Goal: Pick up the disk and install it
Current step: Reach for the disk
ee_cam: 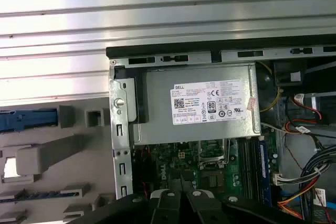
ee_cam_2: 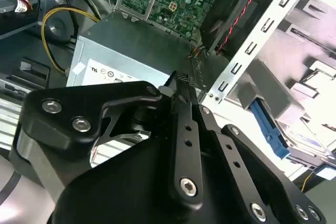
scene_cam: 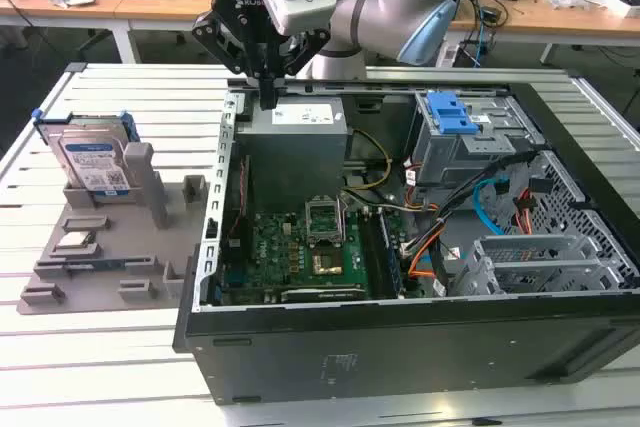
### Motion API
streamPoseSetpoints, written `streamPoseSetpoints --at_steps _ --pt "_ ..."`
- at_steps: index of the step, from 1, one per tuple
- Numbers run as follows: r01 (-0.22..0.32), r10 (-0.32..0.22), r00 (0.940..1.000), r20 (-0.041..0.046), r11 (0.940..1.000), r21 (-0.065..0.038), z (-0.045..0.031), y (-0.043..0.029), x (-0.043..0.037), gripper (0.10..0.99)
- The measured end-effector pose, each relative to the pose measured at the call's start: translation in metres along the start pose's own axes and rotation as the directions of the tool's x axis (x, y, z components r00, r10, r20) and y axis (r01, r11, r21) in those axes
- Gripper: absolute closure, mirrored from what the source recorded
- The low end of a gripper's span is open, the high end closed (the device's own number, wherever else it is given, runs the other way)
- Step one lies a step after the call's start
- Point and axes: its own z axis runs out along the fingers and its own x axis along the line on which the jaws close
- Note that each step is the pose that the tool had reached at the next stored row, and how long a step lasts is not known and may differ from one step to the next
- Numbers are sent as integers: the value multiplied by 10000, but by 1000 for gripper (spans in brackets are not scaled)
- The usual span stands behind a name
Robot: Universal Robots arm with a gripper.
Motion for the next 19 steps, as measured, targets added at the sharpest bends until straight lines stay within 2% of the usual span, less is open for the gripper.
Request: streamPoseSetpoints --at_steps 3,7,13,17,19 --pt "-1 1 10000 0 10000 0 -2 -6 74 980" --pt "0 0 10000 -1 10000 0 -4 -10 132 980" --pt "1 -1 10000 0 10000 0 -9 -23 310 980" --pt "-1 1 10000 -1 10000 0 -10 -28 381 980" --pt "0 0 10000 0 10000 0 -12 -33 442 980"
